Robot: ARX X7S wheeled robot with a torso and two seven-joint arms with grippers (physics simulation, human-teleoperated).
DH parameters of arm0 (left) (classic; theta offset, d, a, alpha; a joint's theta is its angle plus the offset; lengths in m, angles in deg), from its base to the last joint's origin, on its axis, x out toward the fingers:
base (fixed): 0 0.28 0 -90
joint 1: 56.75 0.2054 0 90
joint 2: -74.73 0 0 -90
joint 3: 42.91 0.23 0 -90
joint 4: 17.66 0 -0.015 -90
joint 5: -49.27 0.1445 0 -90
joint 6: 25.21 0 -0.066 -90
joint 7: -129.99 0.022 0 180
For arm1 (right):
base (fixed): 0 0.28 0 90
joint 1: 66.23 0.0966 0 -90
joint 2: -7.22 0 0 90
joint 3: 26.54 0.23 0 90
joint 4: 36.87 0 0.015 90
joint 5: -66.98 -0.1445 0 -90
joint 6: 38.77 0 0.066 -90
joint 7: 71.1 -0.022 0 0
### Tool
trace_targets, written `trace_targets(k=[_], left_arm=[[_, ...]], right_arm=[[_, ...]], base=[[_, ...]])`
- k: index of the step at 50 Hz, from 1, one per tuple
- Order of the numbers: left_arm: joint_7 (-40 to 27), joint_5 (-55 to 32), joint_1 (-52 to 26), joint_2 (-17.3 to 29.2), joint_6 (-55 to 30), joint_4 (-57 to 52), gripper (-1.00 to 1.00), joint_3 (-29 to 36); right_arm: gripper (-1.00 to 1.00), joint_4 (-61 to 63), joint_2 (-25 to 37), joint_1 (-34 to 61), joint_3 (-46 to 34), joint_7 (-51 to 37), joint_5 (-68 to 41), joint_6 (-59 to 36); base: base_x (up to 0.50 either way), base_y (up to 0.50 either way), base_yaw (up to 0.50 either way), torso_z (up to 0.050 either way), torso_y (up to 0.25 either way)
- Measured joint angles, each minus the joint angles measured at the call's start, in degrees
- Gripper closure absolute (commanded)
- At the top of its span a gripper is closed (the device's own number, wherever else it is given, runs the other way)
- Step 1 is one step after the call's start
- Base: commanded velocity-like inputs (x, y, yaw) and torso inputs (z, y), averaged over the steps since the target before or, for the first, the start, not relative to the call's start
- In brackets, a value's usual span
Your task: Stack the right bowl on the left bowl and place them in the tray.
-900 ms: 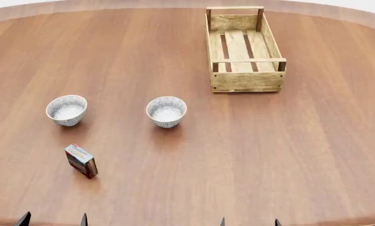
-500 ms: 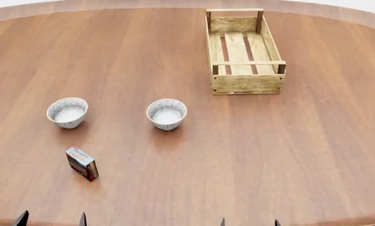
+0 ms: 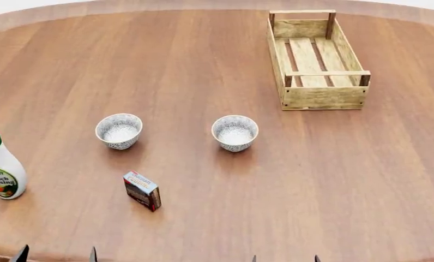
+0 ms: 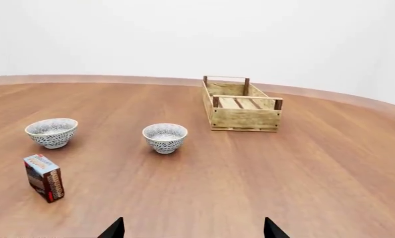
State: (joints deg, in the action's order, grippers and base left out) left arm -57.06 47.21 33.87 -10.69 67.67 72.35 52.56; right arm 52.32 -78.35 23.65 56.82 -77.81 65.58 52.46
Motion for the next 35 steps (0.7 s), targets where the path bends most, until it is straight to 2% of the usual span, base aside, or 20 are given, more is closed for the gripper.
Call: trace_targets(k=[7,12,28,35], left_arm=[[-0.7,-0.4,0.0,0.4,-0.4,-0.3,-1.00,0.6],[-1.3,-1.0,-0.2,0.8,-3.8,-2.8,-1.00,0.9],[-3.0,-4.3,-7.6,3.3,-29.4,-24.9,-1.00,0.5],[-3.6,-5.2,-11.7,4.0,-37.0,-30.9,-1.00,0.7]], right_arm=[[-1.00,0.5,0.5,-0.2,-0.6,-0.4,-0.6,-0.1],[-1.00,3.3,1.0,-0.3,-0.9,-0.7,-1.5,-3.0],[-1.00,26.2,3.3,6.6,-0.2,-2.7,-5.9,-28.2],[-1.00,33.2,3.7,10.5,0.3,-3.7,-7.3,-35.9]], base=[[0.00,0.00,0.00,0.000,0.000],[0.00,0.00,0.00,0.000,0.000],[0.00,0.00,0.00,0.000,0.000],[0.00,0.00,0.00,0.000,0.000]])
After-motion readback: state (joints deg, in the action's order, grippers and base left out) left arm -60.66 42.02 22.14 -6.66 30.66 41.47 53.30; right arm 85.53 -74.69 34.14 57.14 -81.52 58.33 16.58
